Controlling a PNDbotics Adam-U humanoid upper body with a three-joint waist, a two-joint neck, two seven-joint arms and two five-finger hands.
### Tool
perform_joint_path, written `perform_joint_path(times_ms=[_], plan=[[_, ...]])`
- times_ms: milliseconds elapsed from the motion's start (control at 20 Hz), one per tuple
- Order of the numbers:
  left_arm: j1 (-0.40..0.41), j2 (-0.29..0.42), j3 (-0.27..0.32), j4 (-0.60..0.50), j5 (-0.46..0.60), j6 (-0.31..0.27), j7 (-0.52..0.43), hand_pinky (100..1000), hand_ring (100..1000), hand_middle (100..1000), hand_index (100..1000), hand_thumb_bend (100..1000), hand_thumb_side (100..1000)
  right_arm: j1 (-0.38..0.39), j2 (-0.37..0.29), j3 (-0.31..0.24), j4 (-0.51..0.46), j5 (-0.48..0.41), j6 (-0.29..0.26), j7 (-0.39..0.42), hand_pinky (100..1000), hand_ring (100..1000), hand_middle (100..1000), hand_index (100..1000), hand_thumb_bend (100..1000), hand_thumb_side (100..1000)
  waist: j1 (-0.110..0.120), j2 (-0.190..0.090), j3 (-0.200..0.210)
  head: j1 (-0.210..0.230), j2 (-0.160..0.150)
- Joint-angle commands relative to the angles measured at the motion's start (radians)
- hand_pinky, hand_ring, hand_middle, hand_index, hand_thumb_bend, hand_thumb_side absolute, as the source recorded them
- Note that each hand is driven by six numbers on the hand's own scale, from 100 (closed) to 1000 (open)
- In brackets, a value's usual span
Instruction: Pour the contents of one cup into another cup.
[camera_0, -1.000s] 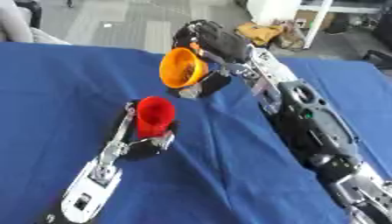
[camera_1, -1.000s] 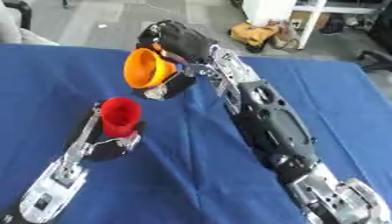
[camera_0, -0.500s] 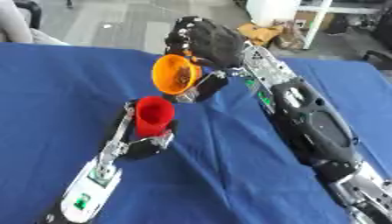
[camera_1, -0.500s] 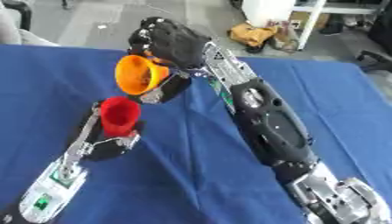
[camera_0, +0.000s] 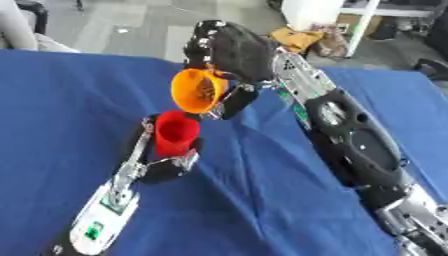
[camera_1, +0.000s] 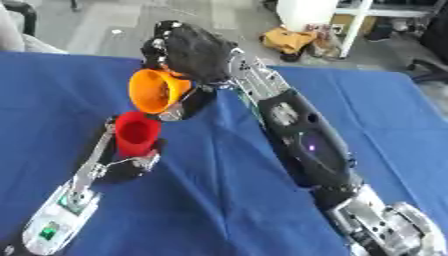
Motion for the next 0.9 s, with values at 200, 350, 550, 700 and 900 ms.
perform_joint_path(times_ms=[200, 350, 550, 700, 900], plan=[[-0.021, -0.002, 0.004, -0.013, 0.000, 0.002, 0.003, 585, 374, 434, 654, 100, 286, -0.026, -0.007, -0.006, -0.018, 0.022, 0.000, -0.028, 487, 402, 373, 419, 100, 695, 0.004, -0.017, -0.003, -0.002, -0.012], [-0.021, -0.003, 0.004, -0.012, -0.001, 0.002, 0.004, 585, 374, 434, 654, 100, 287, -0.027, -0.006, -0.007, -0.022, 0.025, 0.003, -0.032, 480, 404, 374, 420, 100, 654, 0.005, -0.018, -0.004, -0.002, -0.012], [-0.022, -0.003, 0.004, -0.012, -0.001, 0.003, 0.005, 585, 374, 434, 654, 100, 286, -0.028, -0.007, -0.005, -0.030, 0.035, 0.006, -0.039, 480, 408, 378, 421, 100, 635, 0.005, -0.018, -0.005, -0.002, -0.013], [-0.022, -0.003, 0.005, -0.011, -0.002, 0.004, 0.007, 585, 374, 434, 654, 100, 286, -0.028, -0.009, -0.002, -0.038, 0.046, 0.007, -0.044, 480, 414, 384, 425, 100, 623, 0.005, -0.018, -0.006, -0.002, -0.013], [-0.022, -0.005, 0.007, -0.010, -0.001, 0.005, 0.009, 585, 375, 434, 654, 100, 286, -0.030, -0.010, 0.005, -0.053, 0.074, 0.007, -0.055, 483, 427, 398, 432, 100, 599, 0.005, -0.020, -0.007, -0.002, -0.013]])
